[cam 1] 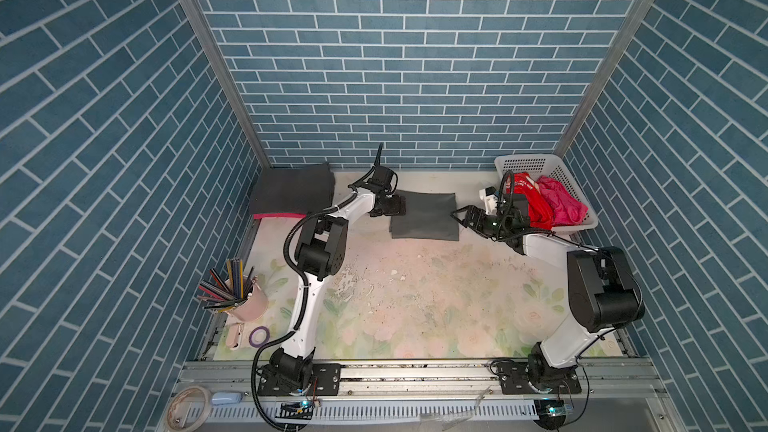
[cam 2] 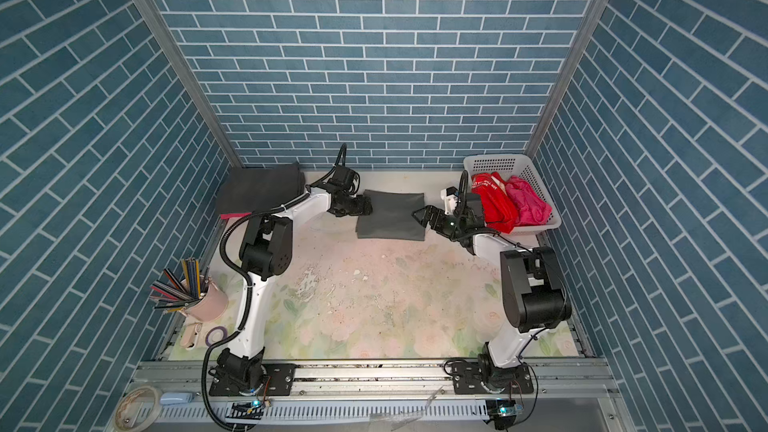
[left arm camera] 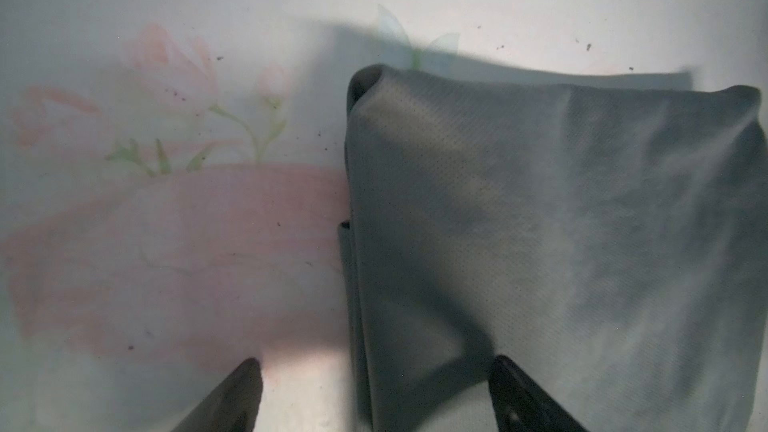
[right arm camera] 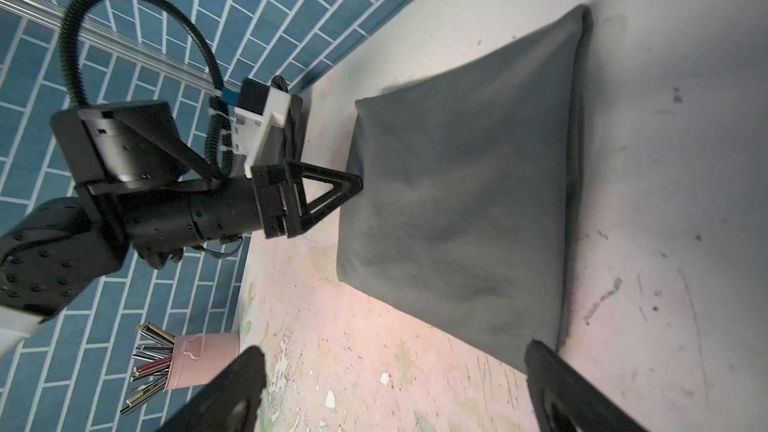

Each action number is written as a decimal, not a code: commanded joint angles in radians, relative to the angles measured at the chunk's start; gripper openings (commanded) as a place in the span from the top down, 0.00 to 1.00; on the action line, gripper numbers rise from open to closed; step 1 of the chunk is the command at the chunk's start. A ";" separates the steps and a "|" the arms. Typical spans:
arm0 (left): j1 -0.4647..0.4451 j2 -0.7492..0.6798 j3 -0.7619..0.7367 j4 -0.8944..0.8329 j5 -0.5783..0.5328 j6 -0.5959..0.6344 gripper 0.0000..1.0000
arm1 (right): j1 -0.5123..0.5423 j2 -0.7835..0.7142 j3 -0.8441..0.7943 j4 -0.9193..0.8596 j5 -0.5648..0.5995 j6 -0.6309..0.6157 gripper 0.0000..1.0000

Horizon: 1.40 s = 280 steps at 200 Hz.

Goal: Fold and stack the t-shirts
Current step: 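Grasp the folded grey shirt's near edge with the left gripper while the right withdraws, then carry the folded grey shirt with the left gripper onto the dark grey stack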

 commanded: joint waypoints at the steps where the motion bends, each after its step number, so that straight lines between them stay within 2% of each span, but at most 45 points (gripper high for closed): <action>1: -0.008 0.042 0.026 -0.073 0.049 0.019 0.12 | 0.006 -0.042 -0.026 0.023 0.005 -0.028 0.02; 18: -0.012 0.054 0.027 -0.073 0.093 0.019 0.15 | 0.006 -0.042 -0.037 0.023 0.010 -0.025 0.03; 50: -0.022 0.067 0.026 -0.081 0.105 0.042 0.30 | 0.007 -0.044 -0.048 0.029 0.009 -0.021 0.03; 74: -0.024 0.082 0.020 -0.051 0.138 0.047 0.51 | 0.006 -0.054 -0.052 0.025 0.016 -0.026 0.03; 90: -0.023 0.112 0.050 -0.059 0.155 0.057 0.72 | 0.006 -0.060 -0.052 0.017 0.014 -0.029 0.03; 102: -0.024 0.132 0.078 -0.070 0.162 0.067 0.80 | 0.005 -0.069 -0.052 0.009 0.015 -0.035 0.03; 120: -0.025 0.145 0.118 -0.096 0.149 0.093 1.00 | 0.005 -0.084 -0.053 -0.012 0.030 -0.048 0.03; 167: -0.029 0.092 0.206 -0.183 0.029 0.232 1.00 | 0.004 -0.109 -0.060 -0.015 0.048 -0.051 0.03; 199: -0.037 0.034 0.247 -0.270 -0.181 0.398 1.00 | 0.029 -0.144 -0.044 -0.039 0.089 -0.088 0.03; 246: -0.044 -0.103 0.106 -0.206 -0.477 0.644 1.00 | 0.143 -0.136 -0.013 0.015 0.171 -0.113 0.02; 280: -0.006 -0.178 0.009 -0.143 -0.635 0.725 1.00 | 0.240 -0.044 0.093 -0.010 0.191 -0.127 0.03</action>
